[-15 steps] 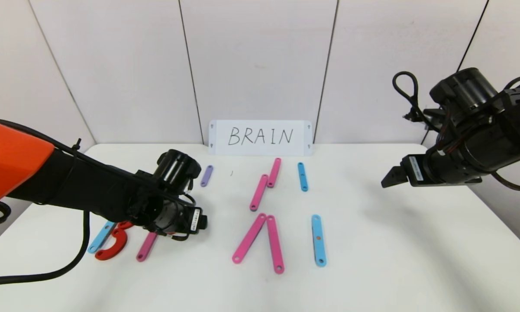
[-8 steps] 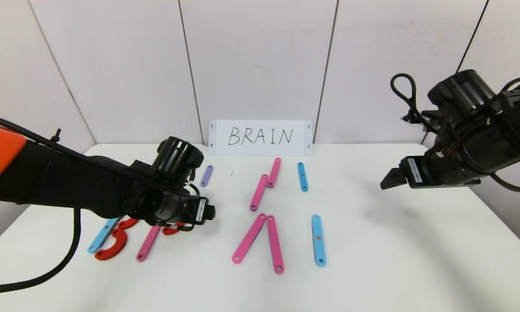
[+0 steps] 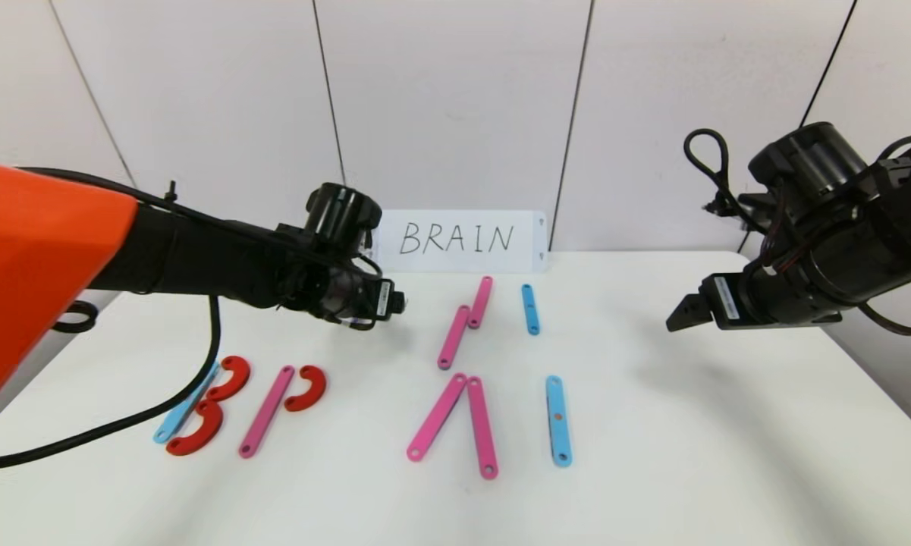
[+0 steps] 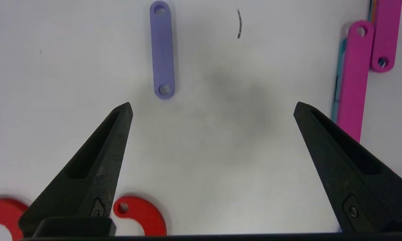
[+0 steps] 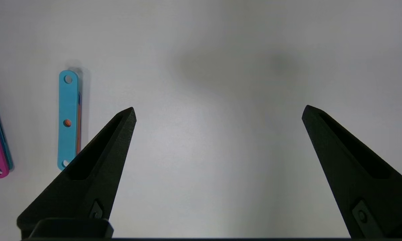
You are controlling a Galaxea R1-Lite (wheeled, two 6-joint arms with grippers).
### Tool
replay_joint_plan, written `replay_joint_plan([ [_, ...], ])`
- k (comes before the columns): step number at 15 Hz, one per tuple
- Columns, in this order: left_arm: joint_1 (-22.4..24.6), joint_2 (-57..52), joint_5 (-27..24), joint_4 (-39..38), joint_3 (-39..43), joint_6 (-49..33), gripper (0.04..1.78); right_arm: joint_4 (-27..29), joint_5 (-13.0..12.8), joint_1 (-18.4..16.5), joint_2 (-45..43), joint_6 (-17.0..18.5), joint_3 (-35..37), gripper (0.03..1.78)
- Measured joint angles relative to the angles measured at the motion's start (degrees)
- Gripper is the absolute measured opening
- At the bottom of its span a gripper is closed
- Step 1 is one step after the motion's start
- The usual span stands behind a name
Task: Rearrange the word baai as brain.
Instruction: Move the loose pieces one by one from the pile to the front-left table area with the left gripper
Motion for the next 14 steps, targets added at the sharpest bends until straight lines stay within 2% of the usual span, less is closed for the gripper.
replay_joint_plan([
  [3,2.62,7.03,0.13,6.34,-11.36,-1.02,1.69,0.00,-0.05,0.01,0.41,0.02,0.00,1.74],
  [5,4.58,10.56,0.21,9.92,-16.02,-1.61,1.69,-0.02,-0.05,0.04,0.63,0.00,0.00,1.74],
  [7,5.49,12.73,0.24,12.59,-18.59,-2.27,1.69,-0.02,-0.05,0.04,0.80,0.00,0.00,1.74],
  [14,5.60,15.93,0.40,14.67,-22.08,-6.95,1.69,0.00,-0.02,0.17,1.24,0.02,-0.04,1.74],
])
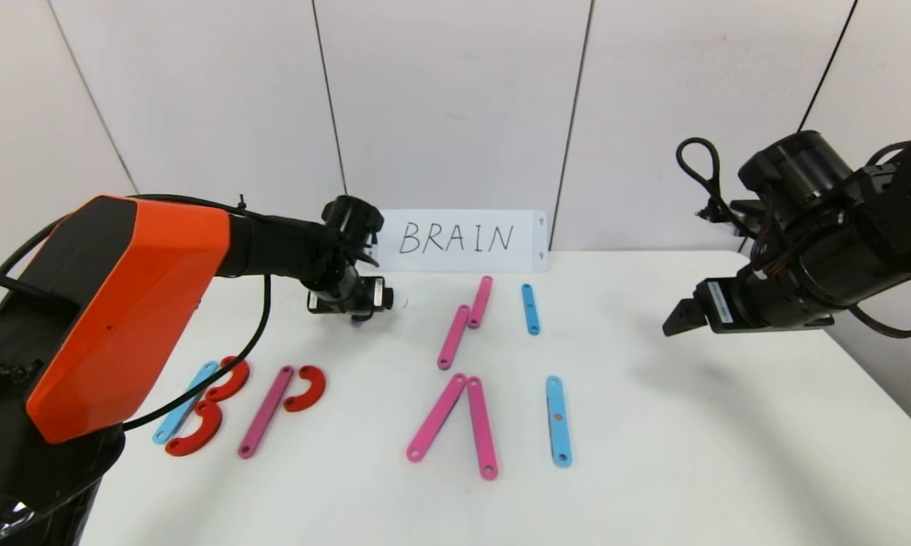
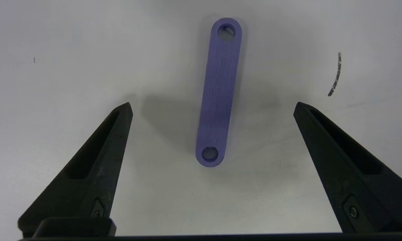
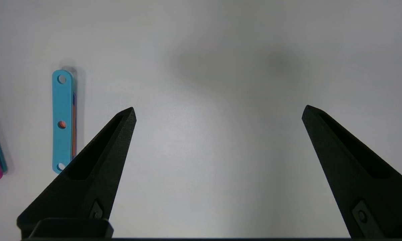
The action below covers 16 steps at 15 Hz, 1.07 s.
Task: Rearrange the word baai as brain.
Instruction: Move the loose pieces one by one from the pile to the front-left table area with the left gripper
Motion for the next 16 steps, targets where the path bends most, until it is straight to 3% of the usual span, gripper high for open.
replay_joint_plan([
  [5,-2.01,1.99,3.47,1.82,-3.12,-4.55,1.69,-0.02,-0.46,0.30,0.05,0.00,0.30,1.74],
  [16,-2.08,3.28,3.73,1.38,-3.80,-4.13,1.69,-0.02,-0.66,0.50,0.06,-0.02,0.39,1.74],
])
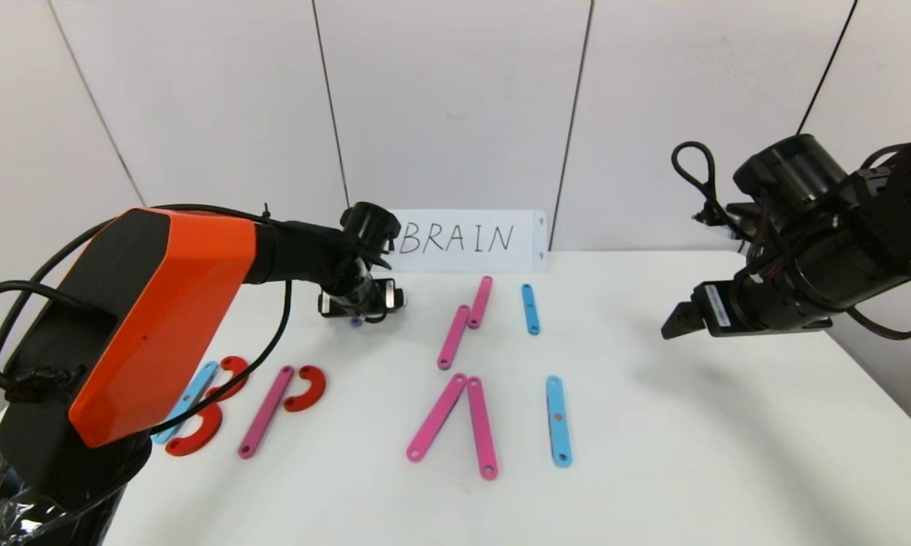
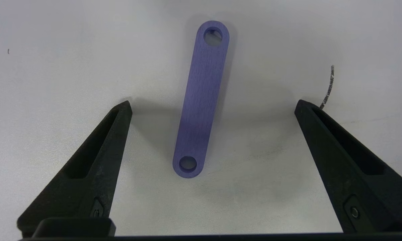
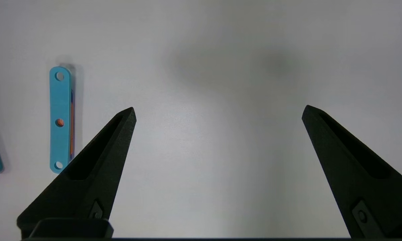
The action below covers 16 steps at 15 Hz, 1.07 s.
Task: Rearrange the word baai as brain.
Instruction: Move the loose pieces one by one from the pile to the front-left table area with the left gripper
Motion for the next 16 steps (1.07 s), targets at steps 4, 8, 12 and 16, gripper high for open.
replay_joint_plan([
  [4,0.07,0.27,0.00,0.02,-0.37,0.02,1.69,0.00,0.00,0.02,0.05,0.02,0.04,1.74],
  [8,0.29,0.46,-0.02,0.44,-0.72,0.09,1.61,0.00,0.00,0.09,0.07,0.02,0.09,1.74],
  [12,0.33,0.44,0.05,0.46,-0.52,0.11,0.17,0.00,0.00,0.02,0.07,0.02,0.04,1.74],
  [16,0.33,0.41,0.02,0.46,-0.34,0.18,0.19,0.00,0.00,0.00,0.05,0.00,0.00,1.74],
])
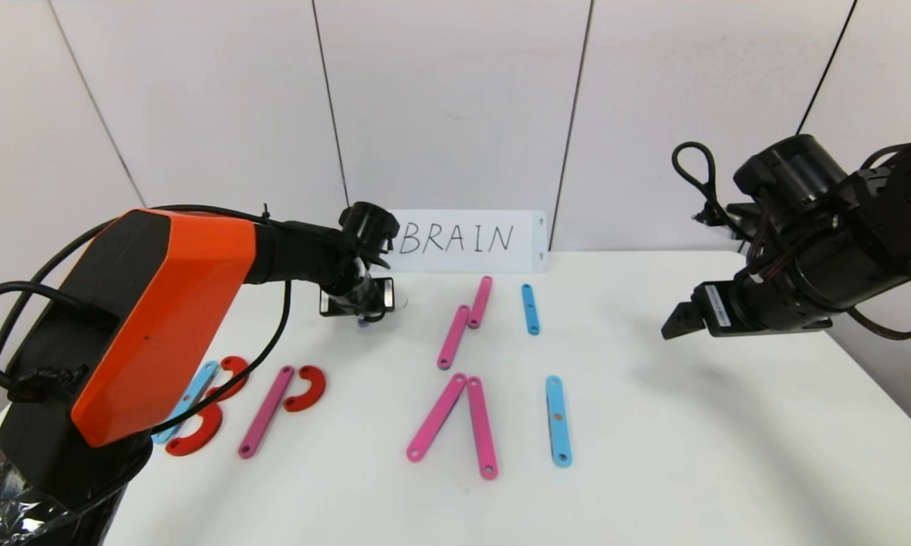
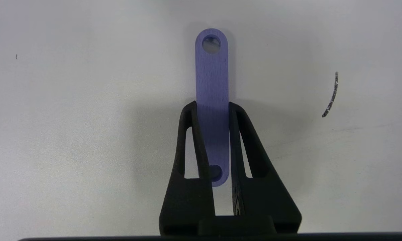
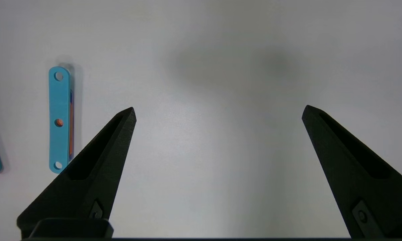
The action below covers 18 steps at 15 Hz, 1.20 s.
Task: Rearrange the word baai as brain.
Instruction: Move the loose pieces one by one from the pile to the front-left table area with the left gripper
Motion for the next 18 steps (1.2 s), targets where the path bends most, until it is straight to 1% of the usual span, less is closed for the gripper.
replay_joint_plan([
  [4,0.00,-1.33,-0.11,0.83,0.44,-0.51,0.19,0.00,0.00,0.02,-0.02,0.02,0.00,1.74],
  [7,0.00,-6.42,-0.16,3.01,2.99,-1.26,0.19,0.00,0.00,0.02,-0.02,0.00,0.00,1.74],
  [10,-0.39,-14.31,-0.11,4.25,9.95,-3.17,0.19,0.00,0.00,0.30,-0.09,0.02,0.00,1.74],
  [13,-1.02,-22.60,0.63,4.45,19.91,-8.57,0.19,0.09,0.00,1.10,-0.35,0.02,0.22,1.74],
  [15,-1.49,-27.08,1.74,4.23,26.75,-13.99,0.19,0.09,0.00,1.66,-0.68,0.02,0.48,1.74],
  [18,-3.61,-31.93,4.85,4.04,36.17,-25.38,0.19,0.13,-0.02,2.56,-1.02,0.02,0.88,1.74],
])
